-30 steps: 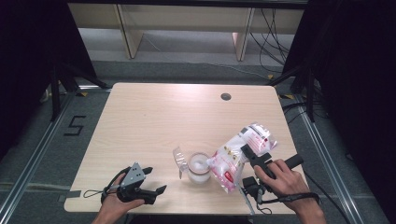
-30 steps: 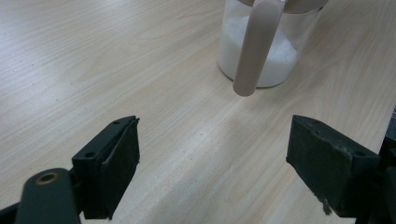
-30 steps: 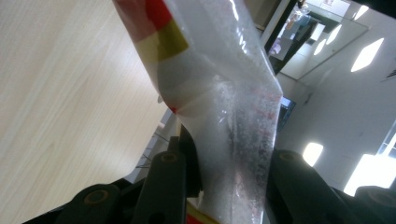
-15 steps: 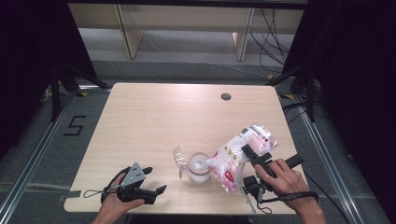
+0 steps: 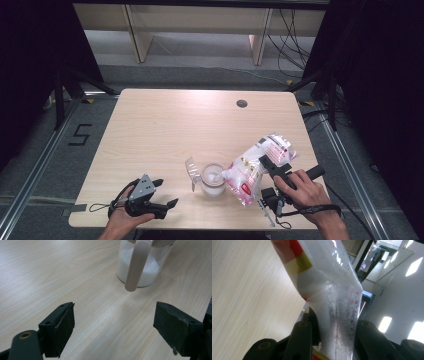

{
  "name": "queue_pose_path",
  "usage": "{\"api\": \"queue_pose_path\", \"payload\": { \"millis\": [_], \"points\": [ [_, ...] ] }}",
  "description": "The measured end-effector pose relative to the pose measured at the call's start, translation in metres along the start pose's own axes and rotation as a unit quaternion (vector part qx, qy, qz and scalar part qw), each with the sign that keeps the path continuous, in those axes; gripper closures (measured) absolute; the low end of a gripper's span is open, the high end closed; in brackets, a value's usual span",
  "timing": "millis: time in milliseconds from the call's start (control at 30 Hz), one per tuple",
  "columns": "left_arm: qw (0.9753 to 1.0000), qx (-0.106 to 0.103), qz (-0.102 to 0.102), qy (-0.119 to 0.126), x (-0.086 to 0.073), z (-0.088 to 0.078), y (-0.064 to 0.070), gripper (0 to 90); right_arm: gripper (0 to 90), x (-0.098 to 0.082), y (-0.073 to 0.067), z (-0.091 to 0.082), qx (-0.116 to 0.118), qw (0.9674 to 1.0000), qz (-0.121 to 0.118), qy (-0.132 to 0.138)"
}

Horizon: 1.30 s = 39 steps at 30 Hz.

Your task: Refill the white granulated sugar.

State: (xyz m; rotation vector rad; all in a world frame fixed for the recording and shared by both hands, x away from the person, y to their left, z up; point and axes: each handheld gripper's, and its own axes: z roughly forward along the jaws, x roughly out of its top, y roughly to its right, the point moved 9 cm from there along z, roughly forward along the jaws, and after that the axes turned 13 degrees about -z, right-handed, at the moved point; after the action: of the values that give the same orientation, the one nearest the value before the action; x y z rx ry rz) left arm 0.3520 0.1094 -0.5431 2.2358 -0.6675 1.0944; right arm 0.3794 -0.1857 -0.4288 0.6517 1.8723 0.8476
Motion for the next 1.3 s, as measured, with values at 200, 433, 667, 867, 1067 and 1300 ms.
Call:
{"api": "queue_pose_path", "payload": {
  "millis": [200,433,667,867,1067,1300],
  "points": [
    [1.0000,0.004,-0.003,-0.006,-0.0010,-0.0007,-0.0008,16.8,75.6,-0.0010,-0.0027,-0.0007,0.002,0.9998,0.020,-0.001],
    [1.0000,0.006,-0.002,-0.006,-0.0011,-0.0006,-0.0010,16.8,75.7,-0.0018,-0.0031,0.0004,0.002,0.9999,0.017,0.002],
    [1.0000,0.004,-0.002,-0.003,-0.0009,0.0001,-0.0009,16.8,75.7,-0.0016,-0.0017,0.0008,0.000,0.9998,0.017,0.005],
    [0.9999,0.006,0.012,-0.007,-0.0004,-0.0007,-0.0024,16.8,75.7,-0.0033,-0.0044,-0.0007,0.004,0.9994,0.033,-0.001],
    [1.0000,0.006,-0.002,-0.005,-0.0010,-0.0006,-0.0011,16.8,75.7,-0.0024,-0.0009,-0.0017,0.000,0.9999,0.017,-0.001],
    [1.0000,0.004,0.000,-0.002,-0.0007,0.0001,-0.0009,16.8,75.8,-0.0022,-0.0007,-0.0021,0.004,0.9999,0.011,-0.007]
  ]
}}
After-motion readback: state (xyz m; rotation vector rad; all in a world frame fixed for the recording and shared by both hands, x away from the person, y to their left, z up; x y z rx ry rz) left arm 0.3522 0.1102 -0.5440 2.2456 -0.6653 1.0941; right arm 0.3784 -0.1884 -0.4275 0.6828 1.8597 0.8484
